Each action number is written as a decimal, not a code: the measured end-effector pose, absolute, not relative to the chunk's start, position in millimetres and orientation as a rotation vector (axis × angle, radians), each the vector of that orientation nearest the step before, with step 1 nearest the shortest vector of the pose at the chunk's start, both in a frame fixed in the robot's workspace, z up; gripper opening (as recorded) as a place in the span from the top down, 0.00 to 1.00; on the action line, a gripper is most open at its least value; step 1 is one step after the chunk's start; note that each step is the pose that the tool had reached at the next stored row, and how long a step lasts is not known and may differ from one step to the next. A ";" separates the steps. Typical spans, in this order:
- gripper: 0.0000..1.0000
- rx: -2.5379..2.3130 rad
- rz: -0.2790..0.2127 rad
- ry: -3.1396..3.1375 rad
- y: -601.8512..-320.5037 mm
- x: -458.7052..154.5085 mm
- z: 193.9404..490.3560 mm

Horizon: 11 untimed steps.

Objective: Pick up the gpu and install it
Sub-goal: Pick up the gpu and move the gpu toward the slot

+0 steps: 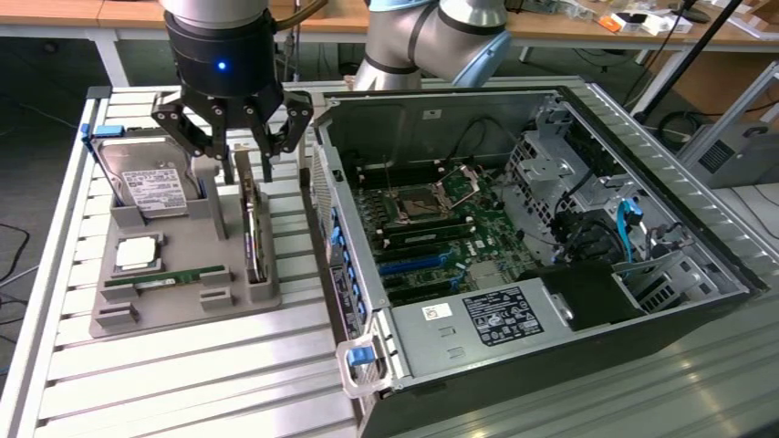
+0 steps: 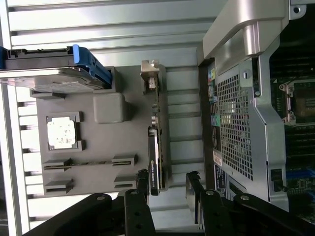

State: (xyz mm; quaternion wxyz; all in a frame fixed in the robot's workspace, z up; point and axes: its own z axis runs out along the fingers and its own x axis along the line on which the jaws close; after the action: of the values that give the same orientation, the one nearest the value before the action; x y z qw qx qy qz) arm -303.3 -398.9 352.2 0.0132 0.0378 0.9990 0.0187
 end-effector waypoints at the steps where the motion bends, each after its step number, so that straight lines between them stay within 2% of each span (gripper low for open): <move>1: 0.56 0.118 0.058 3.113 -398.9 -303.3 352.1; 11: 0.56 0.118 0.058 3.112 -397.9 -303.4 349.7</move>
State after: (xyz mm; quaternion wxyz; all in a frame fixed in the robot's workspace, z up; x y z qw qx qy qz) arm -303.4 -397.9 349.7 0.0132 0.0379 0.9990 0.0186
